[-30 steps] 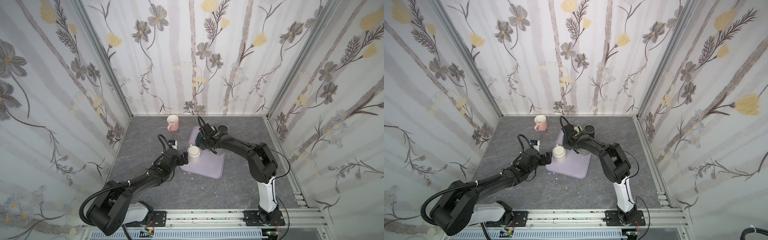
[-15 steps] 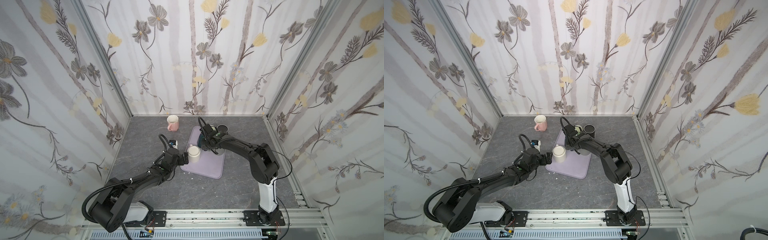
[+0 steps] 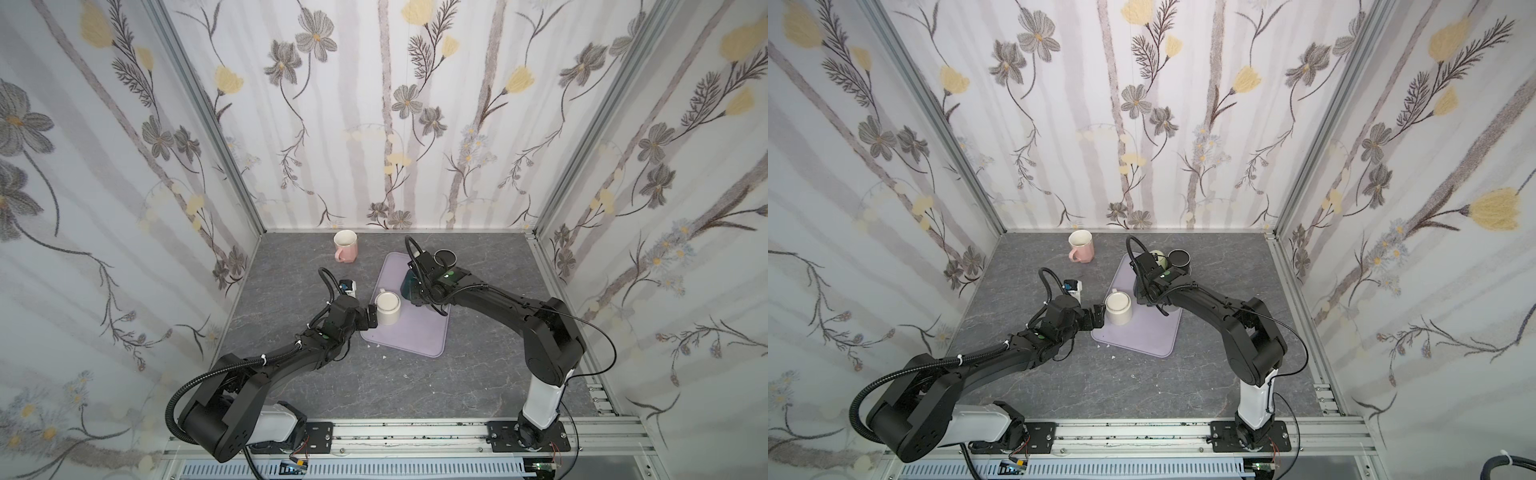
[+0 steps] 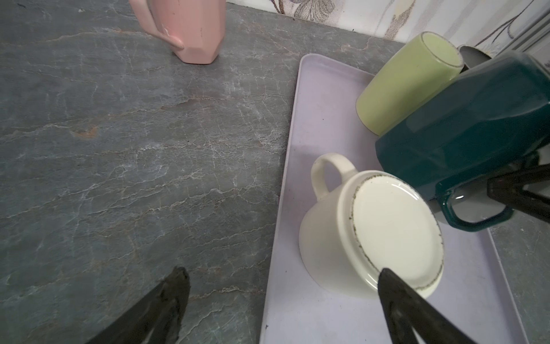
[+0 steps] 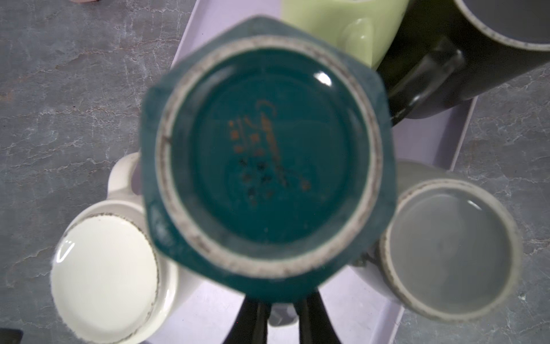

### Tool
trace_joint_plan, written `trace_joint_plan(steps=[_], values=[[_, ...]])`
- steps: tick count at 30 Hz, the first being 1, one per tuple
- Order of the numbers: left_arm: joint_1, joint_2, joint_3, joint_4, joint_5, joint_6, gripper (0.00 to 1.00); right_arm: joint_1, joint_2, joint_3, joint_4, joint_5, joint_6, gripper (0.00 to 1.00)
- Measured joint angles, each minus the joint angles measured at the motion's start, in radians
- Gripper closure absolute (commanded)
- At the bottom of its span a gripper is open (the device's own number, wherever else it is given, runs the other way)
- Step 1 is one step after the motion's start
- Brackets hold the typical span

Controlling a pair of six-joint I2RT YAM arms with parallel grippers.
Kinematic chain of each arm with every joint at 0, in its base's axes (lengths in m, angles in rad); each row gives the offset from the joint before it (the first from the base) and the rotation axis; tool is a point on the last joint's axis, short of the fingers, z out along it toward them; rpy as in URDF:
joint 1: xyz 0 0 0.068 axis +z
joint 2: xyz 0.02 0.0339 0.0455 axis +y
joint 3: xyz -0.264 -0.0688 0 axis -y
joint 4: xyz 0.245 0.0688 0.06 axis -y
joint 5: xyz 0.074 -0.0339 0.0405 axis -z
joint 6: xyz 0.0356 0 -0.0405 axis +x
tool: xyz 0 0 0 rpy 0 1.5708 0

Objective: Turn the mug right side up
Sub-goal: Pick up the mug from the tray.

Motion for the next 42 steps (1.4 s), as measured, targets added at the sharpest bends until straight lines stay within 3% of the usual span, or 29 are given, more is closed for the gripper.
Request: trace_joint_plan(steps=[26,42], values=[[0.000,-0.023,0.000,-0.010,-0.002,0.001,0.00,0.002,-0.108,-0.055,0.034,-0.026,0.037,1.00],[0.000,-0.029,0.000,-0.013,0.000,0.001,0.00,0.002,-0.306,-0.188,0.066,-0.051,0.086,1.00]])
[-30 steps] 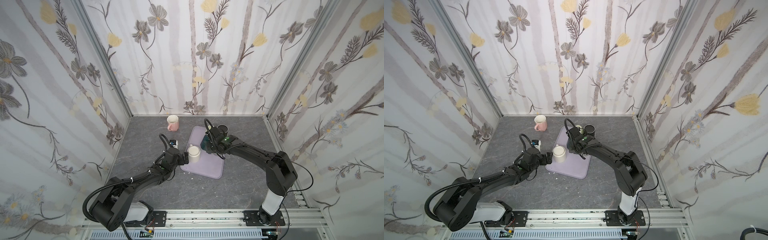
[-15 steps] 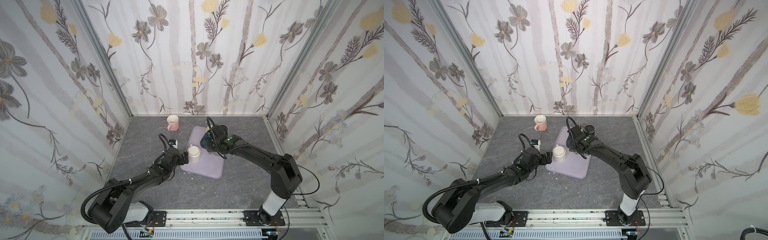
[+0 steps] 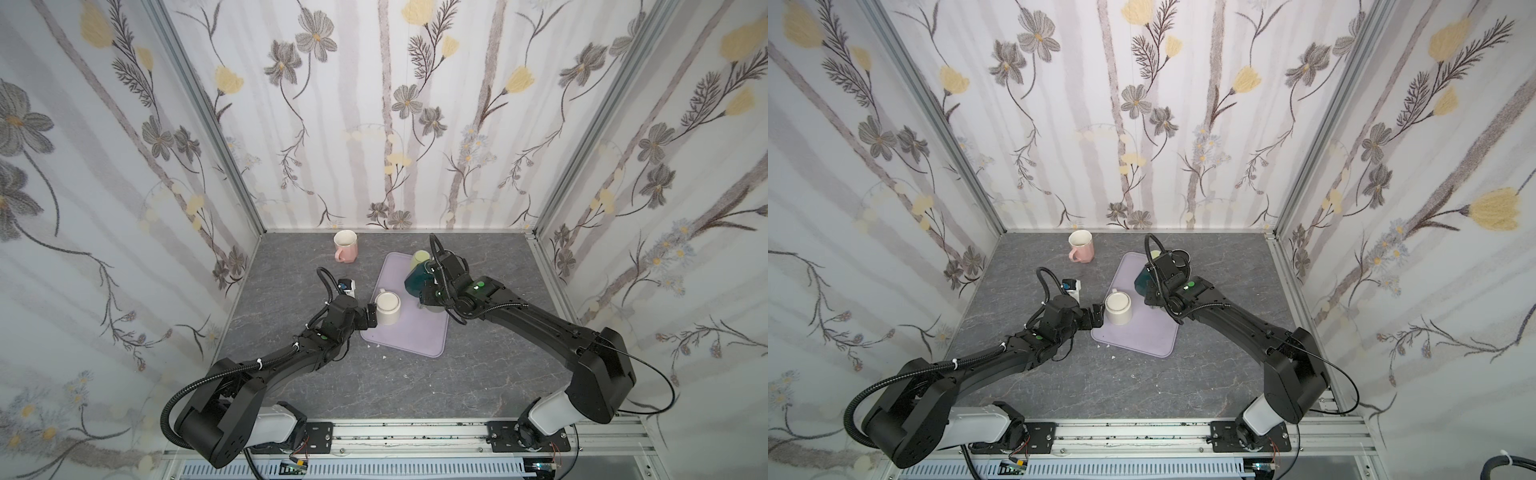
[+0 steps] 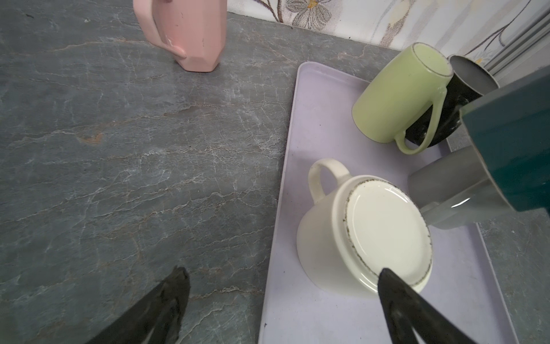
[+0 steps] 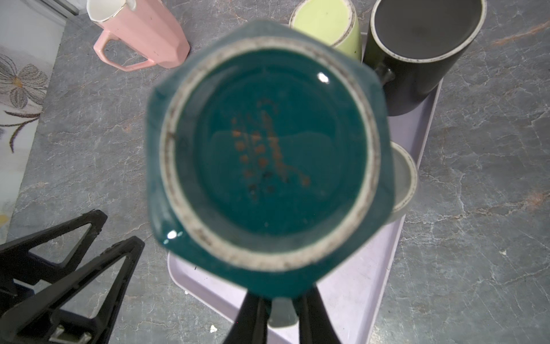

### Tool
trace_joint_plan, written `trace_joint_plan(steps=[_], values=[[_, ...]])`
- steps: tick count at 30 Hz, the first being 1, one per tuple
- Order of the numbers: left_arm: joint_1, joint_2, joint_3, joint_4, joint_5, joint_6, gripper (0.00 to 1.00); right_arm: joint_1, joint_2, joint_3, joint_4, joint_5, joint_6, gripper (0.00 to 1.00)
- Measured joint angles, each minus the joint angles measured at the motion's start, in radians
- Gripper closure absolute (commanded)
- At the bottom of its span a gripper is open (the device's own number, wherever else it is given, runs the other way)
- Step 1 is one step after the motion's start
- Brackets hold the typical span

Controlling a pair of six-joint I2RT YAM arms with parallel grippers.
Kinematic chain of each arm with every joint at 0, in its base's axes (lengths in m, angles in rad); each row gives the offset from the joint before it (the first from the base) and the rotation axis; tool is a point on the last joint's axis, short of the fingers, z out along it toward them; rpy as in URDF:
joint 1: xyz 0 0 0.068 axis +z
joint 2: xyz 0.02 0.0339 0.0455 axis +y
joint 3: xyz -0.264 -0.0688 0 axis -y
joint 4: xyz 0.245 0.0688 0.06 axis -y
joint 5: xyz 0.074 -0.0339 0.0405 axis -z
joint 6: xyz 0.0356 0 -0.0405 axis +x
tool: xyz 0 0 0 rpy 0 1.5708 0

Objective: Turn the mug right side up
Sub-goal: Pick up the mug from the tray.

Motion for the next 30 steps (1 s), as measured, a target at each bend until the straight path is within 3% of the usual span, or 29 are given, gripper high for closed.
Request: trace_joint_plan(steps=[9,22,30], values=[[0.000,0.016,0.000,0.000,0.002,0.000,0.00,-0.001,-0.153,-0.135,0.080,-0.034,0.030,1.00],[-0.001,0.018,0.002,-0.005,0.012,0.002,0.00,-0.003,-0.231,-0.252,0.159,-0.069,0.061,1.00],[-0.001,-0.022,0.077,-0.051,0.072,-0.024,0.00,-0.010,-0.264,-0.288,0.197,-0.090,0.066,1.00]])
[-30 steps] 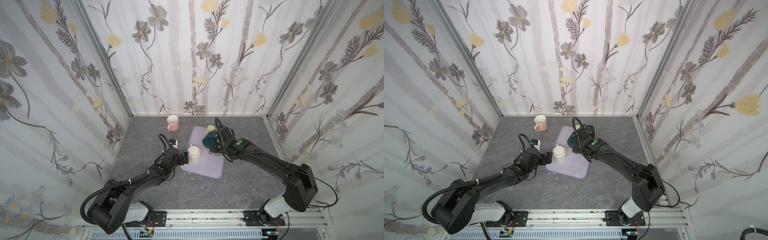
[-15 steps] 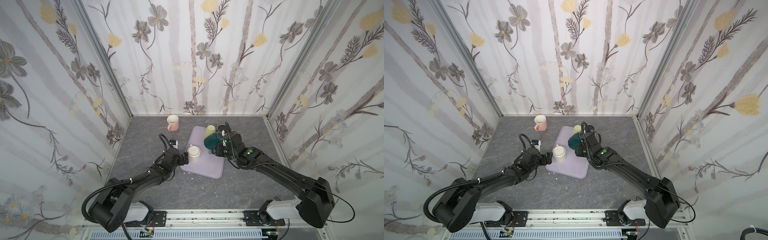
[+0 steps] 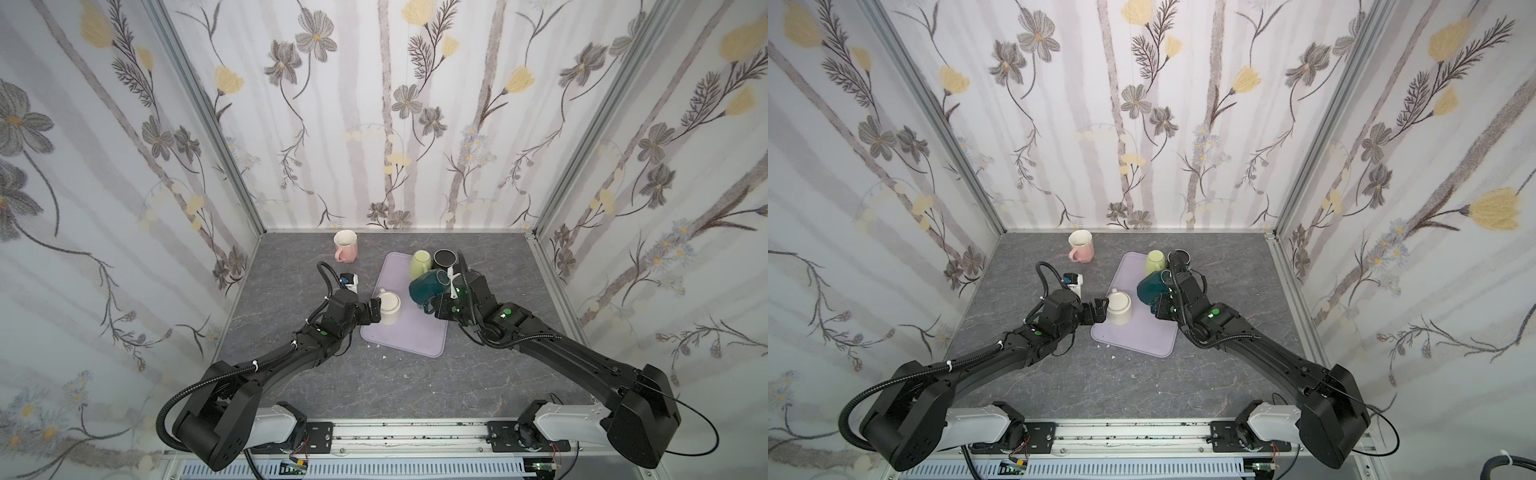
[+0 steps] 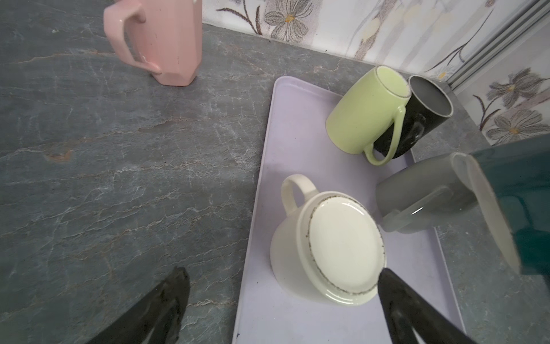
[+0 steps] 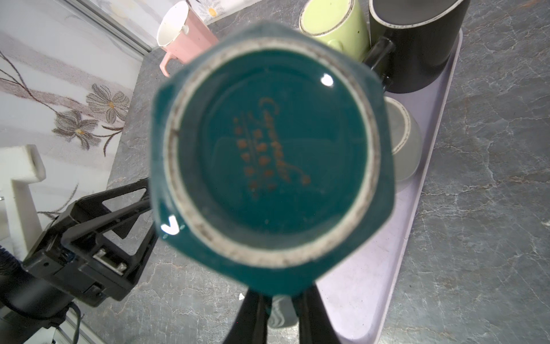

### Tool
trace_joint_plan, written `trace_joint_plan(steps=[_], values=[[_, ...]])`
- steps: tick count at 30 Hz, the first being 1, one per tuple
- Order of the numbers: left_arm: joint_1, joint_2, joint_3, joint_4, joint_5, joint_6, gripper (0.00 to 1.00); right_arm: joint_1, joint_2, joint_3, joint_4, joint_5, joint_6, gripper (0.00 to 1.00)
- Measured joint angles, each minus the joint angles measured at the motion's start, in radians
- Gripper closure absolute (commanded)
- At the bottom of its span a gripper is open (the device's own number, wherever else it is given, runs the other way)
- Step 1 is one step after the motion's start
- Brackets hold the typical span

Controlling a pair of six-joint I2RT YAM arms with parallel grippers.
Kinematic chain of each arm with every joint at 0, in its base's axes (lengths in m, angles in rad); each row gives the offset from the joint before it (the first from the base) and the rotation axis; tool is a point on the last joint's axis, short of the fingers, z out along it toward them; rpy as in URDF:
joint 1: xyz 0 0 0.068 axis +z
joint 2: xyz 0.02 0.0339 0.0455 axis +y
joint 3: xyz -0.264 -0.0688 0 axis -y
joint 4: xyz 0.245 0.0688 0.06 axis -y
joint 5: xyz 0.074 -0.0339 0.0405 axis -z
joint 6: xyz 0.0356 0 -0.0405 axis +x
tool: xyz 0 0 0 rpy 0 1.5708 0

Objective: Turn the mug right side up
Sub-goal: Pick up the mug from the tray, then place the mug at the top-left of the table.

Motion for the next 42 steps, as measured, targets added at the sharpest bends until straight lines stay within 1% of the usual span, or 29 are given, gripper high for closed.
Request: trace_joint_plan(steps=[3,7,12,16,22,26,32,42], values=[[0.000,-0.016,0.036,-0.027,0.030,-0.018,0.00,-0.003,-0.014,-0.012,0.011,-0.003,0.007,1.00],[-0.011,-0.069,0.052,-0.071,0.069,-0.050,0.00,-0.012,-0.032,-0.027,0.023,-0.029,0.014,1.00],[-0.037,-0.122,0.056,-0.105,0.085,-0.103,0.00,-0.027,-0.057,-0.043,0.057,-0.047,0.017,1.00],[-0.079,-0.130,0.087,-0.138,0.100,-0.134,0.00,-0.041,-0.068,-0.048,0.068,-0.074,0.023,1.00],[-0.115,-0.139,0.095,-0.140,0.122,-0.205,0.00,-0.062,-0.109,-0.067,0.099,-0.095,0.031,1.00],[-0.127,-0.148,0.092,-0.126,0.148,-0.259,0.00,-0.077,-0.143,-0.092,0.113,-0.095,0.040,1.00],[-0.138,-0.153,0.058,-0.080,0.166,-0.340,0.00,-0.097,-0.183,-0.129,0.142,-0.130,0.049,1.00],[-0.147,-0.155,0.023,0.005,0.190,-0.414,0.00,-0.121,-0.211,-0.177,0.193,-0.190,0.085,0.99]])
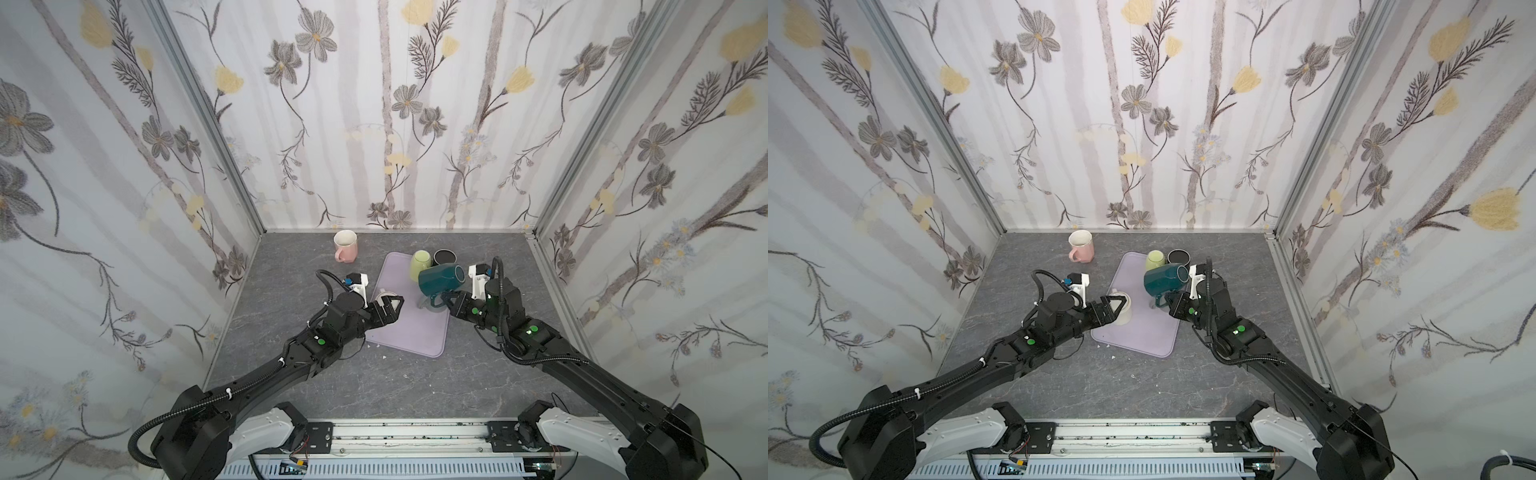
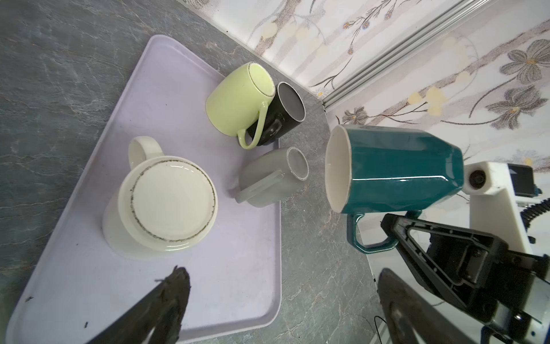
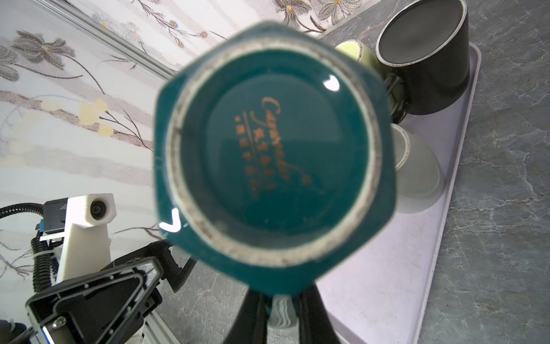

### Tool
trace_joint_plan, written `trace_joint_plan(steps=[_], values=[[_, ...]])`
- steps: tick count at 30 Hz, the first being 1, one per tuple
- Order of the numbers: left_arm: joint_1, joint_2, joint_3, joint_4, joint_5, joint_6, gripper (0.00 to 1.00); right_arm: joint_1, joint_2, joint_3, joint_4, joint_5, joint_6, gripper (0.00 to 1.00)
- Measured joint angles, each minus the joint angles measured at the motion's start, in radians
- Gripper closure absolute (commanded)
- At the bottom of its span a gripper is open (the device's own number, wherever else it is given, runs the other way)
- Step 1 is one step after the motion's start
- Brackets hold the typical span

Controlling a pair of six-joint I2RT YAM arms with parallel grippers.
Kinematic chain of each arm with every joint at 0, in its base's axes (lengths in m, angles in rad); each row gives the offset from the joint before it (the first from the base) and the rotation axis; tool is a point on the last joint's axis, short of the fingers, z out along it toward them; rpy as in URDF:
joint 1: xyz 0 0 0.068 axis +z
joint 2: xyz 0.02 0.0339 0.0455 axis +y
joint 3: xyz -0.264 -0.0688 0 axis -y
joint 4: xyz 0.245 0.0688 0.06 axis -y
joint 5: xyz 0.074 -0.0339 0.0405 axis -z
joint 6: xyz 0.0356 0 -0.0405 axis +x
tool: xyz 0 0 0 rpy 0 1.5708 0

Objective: Turn the mug right side up
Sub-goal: Place the mug at the top-left of the table.

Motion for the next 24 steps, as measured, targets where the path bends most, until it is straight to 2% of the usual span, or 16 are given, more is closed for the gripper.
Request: trace_joint_plan(steps=[14,24], values=[[-0.021,0.041,-0.001,0.121,0.014,-0.061,0.00,-0.005,-0.031,-0.003,0.064,-0.041,0.034,0.99],[-0.047,0.096,0.025,0.221,0.030,-0.079,0.01,-0.009,-0.074,-0.066,0.128,-0.073,0.065,0.98]])
